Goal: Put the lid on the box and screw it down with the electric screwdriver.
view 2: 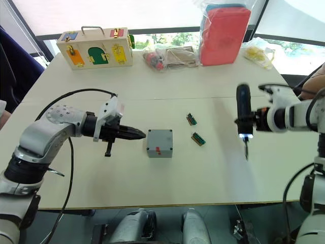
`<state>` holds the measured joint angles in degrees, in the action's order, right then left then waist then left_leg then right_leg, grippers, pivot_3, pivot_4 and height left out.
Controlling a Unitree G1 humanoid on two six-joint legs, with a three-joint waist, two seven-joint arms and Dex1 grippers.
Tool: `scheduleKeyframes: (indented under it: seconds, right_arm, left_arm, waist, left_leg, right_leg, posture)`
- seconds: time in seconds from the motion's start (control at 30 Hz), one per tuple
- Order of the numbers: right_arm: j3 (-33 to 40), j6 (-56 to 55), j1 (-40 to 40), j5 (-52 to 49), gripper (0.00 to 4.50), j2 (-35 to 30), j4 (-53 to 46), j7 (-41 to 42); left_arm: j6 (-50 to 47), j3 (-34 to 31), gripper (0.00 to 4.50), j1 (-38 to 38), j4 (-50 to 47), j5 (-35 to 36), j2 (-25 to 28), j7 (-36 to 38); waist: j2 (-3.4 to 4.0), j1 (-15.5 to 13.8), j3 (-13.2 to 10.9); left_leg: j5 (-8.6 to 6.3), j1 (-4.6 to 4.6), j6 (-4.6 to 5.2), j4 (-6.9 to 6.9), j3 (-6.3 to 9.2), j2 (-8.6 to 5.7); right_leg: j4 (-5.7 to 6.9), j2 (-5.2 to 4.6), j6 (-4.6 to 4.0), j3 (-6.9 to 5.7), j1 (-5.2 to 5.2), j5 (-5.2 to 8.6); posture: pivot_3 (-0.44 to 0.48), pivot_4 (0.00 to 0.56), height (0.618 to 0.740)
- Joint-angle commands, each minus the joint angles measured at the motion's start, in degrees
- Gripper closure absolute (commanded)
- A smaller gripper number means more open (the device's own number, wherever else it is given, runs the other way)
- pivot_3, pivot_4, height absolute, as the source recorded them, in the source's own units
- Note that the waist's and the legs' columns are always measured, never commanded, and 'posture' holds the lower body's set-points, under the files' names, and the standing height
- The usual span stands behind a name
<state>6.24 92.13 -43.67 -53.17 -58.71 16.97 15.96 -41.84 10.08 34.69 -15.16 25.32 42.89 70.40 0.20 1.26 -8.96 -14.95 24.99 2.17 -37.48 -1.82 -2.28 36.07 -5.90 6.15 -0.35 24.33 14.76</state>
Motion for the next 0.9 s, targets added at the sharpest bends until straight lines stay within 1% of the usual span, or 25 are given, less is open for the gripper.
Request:
scheduleKeyframes:
  seconds: [0.03,0.2,0.37,0.43,0.47,0.57,0.6,0.77,0.9]
  right_arm:
    - [-2.38,0.37,-2.31,-0.08,2.68,-2.18,3.5,3.3]
    - [-7.94,0.37,-3.63,2.37,2.68,-3.19,6.19,7.06]
    - [-11.36,0.37,-5.49,7.09,2.68,-1.49,7.4,10.67]
    - [-12.38,-0.01,-5.57,8.83,1.68,-0.74,7.04,11.86]
    - [-12.73,-0.27,-5.52,9.71,1.45,-0.43,6.83,12.3]
    - [-13.22,-0.85,-5.51,12.01,0.31,0.36,6.36,13.67]
    - [-13.52,-1.55,-5.38,12.83,0.05,0.44,5.86,14.21]
    - [-13.98,-8.35,-6.01,17.23,0.05,0.5,4.33,17.37]
    - [-13.31,-14.48,-7.31,19.89,0.05,-0.4,2.82,21.22]
  left_arm:
    - [0.34,-0.19,4.5,-2.51,-5.14,1.09,1.21,-0.44]
    - [-0.49,0.13,4.5,-4.61,-6.75,1.42,0.61,-2.31]
    - [-0.55,0.33,4.5,-4.3,-5.23,1.1,-0.21,-3.95]
    - [-0.52,0.29,4.5,-4.08,-4.51,0.97,-0.37,-4.25]
    - [-0.53,0.24,4.5,-4.06,-4.29,1.01,-0.39,-4.33]
    - [-0.26,0.16,4.5,-4.01,-3.44,0.99,-0.33,-4.57]
    - [-0.23,0.03,4.5,-4.0,-3.07,0.99,-0.41,-4.78]
    - [-0.41,-1.19,4.5,-3.86,-1.45,1.34,-0.97,-6.17]
    - [-2.09,-4.41,4.5,-3.11,-0.13,4.03,-2.32,-8.2]
  waist:
    - [0.11,-0.07,-0.09]
    - [0.12,-0.64,-0.09]
    - [0.12,-0.69,-0.09]
    - [0.12,-0.69,-0.09]
    - [0.12,-0.68,-0.09]
    - [0.11,-0.65,-0.09]
    - [0.11,-0.64,-0.09]
    - [0.1,-0.65,-0.08]
    - [0.1,-0.64,-0.08]
  left_leg:
    - [0.01,0.0,0.01,-0.09,0.0,0.03]
    - [-0.01,0.0,0.07,-0.41,0.03,0.16]
    - [-0.08,0.14,0.18,-0.55,0.03,0.12]
    - [-0.08,0.16,0.19,-0.59,0.03,0.11]
    - [-0.08,0.16,0.19,-0.6,0.03,0.11]
    - [-0.08,0.16,0.19,-0.61,0.04,0.11]
    - [-0.08,0.16,0.19,-0.61,0.03,0.11]
    - [-0.08,0.16,0.18,-0.64,0.03,0.11]
    - [-0.08,0.16,0.18,-0.64,0.03,0.1]
  right_leg:
    - [0.06,0.03,0.06,0.0,0.0,-0.04]
    - [0.14,0.21,0.02,0.0,-0.1,-0.06]
    - [0.06,0.26,0.1,-0.01,-0.1,-0.1]
    - [0.06,0.27,0.12,-0.02,-0.1,-0.11]
    - [0.06,0.28,0.12,-0.02,-0.1,-0.12]
    - [0.08,0.31,0.15,-0.02,-0.1,-0.13]
    - [0.08,0.31,0.15,-0.02,-0.1,-0.14]
    - [0.1,0.31,0.19,-0.02,-0.1,-0.16]
    - [0.1,0.32,0.21,-0.05,-0.09,-0.16]
  posture:
    - [0.0,0.15,0.74]
    - [0.0,0.15,0.74]
    - [0.0,0.15,0.74]
    - [0.0,0.15,0.74]
    - [0.0,0.15,0.74]
    - [0.0,0.15,0.74]
    - [0.0,0.15,0.74]
    - [0.0,0.15,0.74]
    - [0.0,0.15,0.74]
